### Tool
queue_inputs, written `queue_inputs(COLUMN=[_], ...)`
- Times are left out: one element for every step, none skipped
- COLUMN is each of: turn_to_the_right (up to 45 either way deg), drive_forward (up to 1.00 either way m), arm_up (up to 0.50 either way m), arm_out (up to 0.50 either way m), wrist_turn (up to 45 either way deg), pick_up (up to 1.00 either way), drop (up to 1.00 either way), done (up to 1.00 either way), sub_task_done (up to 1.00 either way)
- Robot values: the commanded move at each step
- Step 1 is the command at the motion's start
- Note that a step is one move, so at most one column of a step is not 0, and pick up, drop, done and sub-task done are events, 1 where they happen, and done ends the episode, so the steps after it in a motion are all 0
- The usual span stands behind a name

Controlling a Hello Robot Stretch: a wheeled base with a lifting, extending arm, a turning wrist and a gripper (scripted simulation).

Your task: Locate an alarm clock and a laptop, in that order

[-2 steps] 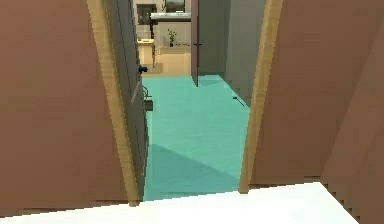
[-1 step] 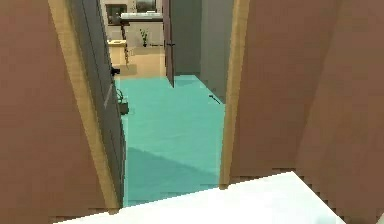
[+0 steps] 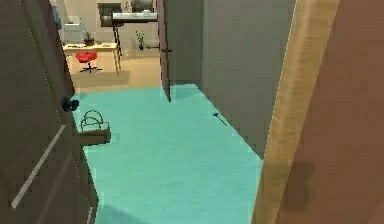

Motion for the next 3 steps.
queue_inputs(turn_to_the_right=[-12.0, 0.0, -3.0], drive_forward=[0.00, 0.75, 0.00], arm_up=[0.00, 0.00, 0.00], arm_out=[0.00, 0.00, 0.00], wrist_turn=[0.0, 0.0, 0.0], pick_up=[0.00, 0.00, 0.00], drop=[0.00, 0.00, 0.00], done=[0.00, 0.00, 0.00], sub_task_done=[0.00, 0.00, 0.00])
